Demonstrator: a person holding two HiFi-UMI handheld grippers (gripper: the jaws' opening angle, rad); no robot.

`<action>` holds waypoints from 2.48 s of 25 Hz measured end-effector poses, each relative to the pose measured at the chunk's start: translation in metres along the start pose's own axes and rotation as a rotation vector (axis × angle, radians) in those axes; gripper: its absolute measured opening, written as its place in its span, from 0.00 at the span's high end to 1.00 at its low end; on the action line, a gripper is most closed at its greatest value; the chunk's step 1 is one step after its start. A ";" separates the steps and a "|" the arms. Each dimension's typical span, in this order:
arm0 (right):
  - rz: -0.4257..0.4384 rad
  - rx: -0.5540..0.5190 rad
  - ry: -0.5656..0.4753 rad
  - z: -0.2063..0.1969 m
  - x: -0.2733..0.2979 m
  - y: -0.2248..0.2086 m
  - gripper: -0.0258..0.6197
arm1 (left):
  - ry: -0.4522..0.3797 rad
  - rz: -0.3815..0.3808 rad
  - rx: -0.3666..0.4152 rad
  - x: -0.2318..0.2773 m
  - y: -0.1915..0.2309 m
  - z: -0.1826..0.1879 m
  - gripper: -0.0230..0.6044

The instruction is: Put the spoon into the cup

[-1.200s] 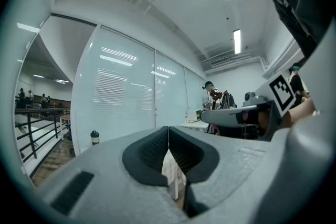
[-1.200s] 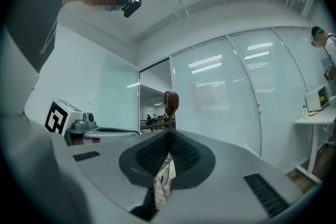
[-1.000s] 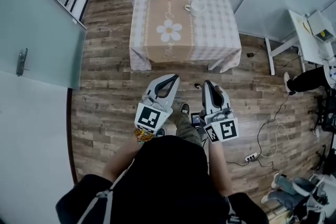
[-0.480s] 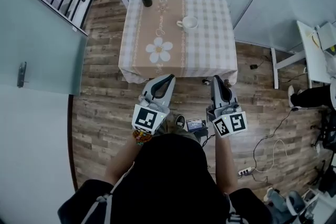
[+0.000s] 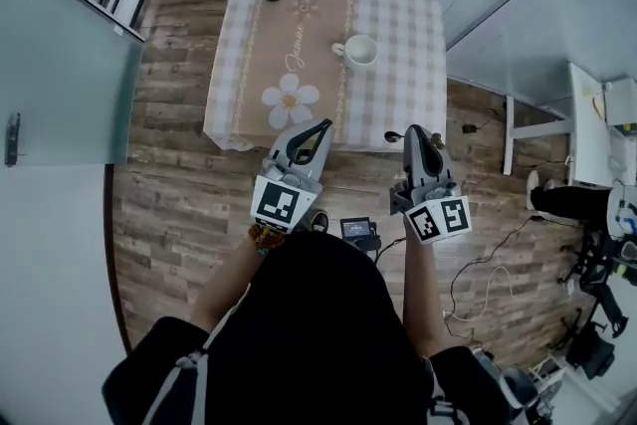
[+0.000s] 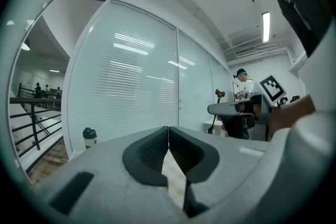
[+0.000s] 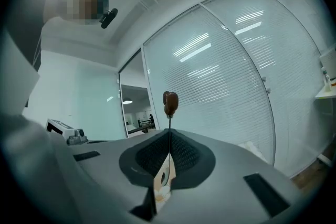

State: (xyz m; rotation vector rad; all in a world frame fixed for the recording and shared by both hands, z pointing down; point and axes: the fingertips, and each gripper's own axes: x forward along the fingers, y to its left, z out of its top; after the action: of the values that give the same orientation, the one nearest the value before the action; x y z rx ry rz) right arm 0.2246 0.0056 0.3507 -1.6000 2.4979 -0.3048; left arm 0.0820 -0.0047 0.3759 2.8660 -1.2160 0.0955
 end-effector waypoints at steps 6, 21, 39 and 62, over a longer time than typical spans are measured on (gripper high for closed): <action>-0.033 0.062 0.041 -0.003 0.082 -0.038 0.95 | 0.020 -0.095 -0.017 0.068 0.056 -0.010 0.94; -0.020 0.016 0.240 -0.074 0.199 -0.134 0.95 | 0.069 -0.162 0.027 0.157 0.110 -0.032 0.94; 0.029 0.012 0.452 -0.166 0.269 -0.168 0.95 | 0.049 -0.031 -0.025 0.160 0.155 -0.035 0.94; 0.030 -0.095 0.733 -0.257 0.288 -0.181 0.95 | 0.055 0.001 -0.055 0.135 0.174 -0.047 0.94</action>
State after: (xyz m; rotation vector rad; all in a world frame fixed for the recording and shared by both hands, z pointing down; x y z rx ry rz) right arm 0.2016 -0.3087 0.6382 -1.7056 3.0821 -0.9281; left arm 0.0488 -0.2202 0.4321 2.7966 -1.1919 0.1380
